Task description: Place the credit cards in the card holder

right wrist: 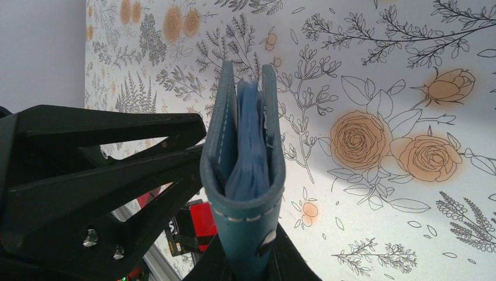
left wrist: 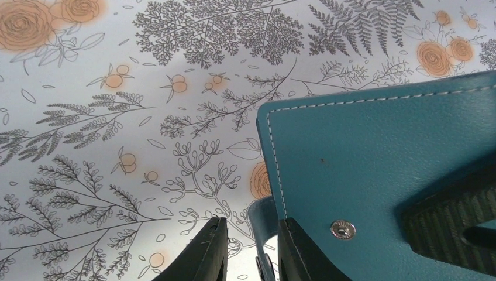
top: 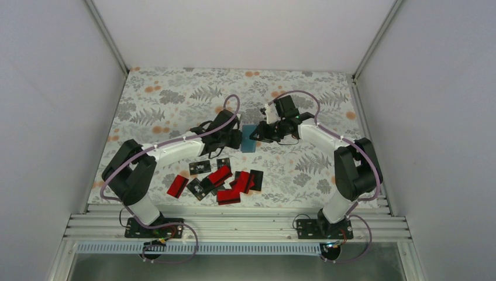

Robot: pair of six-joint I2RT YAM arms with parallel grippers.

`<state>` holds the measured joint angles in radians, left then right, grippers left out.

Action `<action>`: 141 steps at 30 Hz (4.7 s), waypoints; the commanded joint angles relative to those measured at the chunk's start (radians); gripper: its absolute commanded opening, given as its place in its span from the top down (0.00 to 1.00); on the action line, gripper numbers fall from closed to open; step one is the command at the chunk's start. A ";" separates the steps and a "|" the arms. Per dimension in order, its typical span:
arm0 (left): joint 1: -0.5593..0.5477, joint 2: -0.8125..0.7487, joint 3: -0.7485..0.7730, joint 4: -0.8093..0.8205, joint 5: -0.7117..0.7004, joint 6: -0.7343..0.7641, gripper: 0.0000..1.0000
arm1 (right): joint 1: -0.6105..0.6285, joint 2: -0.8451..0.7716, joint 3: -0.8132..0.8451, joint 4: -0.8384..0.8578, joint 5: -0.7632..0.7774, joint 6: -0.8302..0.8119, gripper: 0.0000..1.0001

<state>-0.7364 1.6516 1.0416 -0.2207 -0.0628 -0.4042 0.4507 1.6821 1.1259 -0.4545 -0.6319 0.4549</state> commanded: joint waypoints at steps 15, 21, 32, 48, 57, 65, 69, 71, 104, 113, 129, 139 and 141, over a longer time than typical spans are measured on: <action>0.005 0.017 -0.036 0.058 0.029 -0.014 0.98 | 0.009 0.030 -0.012 0.025 -0.008 0.003 0.96; 0.011 0.026 -0.043 0.055 0.026 -0.020 0.98 | 0.009 0.133 -0.002 0.031 -0.031 -0.016 0.95; 0.012 -0.012 -0.055 0.036 0.025 -0.037 0.98 | 0.008 0.188 0.074 -0.075 0.179 -0.082 0.29; 0.012 -0.055 -0.049 0.024 0.037 -0.045 0.98 | 0.104 0.120 0.125 -0.157 0.248 -0.013 0.12; 0.012 -0.077 -0.057 0.022 0.036 -0.048 0.98 | 0.137 0.174 0.182 -0.189 0.308 -0.008 0.17; 0.012 -0.079 -0.043 -0.001 0.023 -0.034 0.98 | 0.138 0.189 0.179 -0.203 0.342 -0.024 0.28; 0.012 -0.078 -0.040 -0.007 0.015 -0.033 0.98 | 0.139 0.179 0.168 -0.202 0.362 -0.025 0.35; 0.012 -0.078 -0.039 -0.009 0.012 -0.033 0.98 | 0.139 0.176 0.167 -0.203 0.369 -0.027 0.38; 0.166 -0.075 -0.108 0.052 0.017 0.083 0.98 | 0.065 0.170 0.047 -0.076 0.463 -0.044 0.80; 0.206 -0.025 -0.108 0.043 0.002 0.112 0.95 | 0.058 0.181 0.037 -0.062 0.418 -0.054 0.96; 0.203 -0.114 0.024 -0.056 0.297 0.174 0.35 | 0.057 0.153 0.038 -0.072 0.359 -0.070 0.95; 0.173 0.039 0.014 -0.010 0.263 0.141 0.28 | 0.057 0.187 0.055 -0.077 0.373 -0.073 0.96; 0.174 0.042 0.001 0.015 0.276 0.127 0.29 | 0.057 0.193 0.052 -0.076 0.371 -0.072 0.96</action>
<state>-0.5667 1.6802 1.0687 -0.2596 0.1719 -0.2478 0.5098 1.8557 1.1690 -0.5053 -0.2653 0.3935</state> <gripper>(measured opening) 0.716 0.045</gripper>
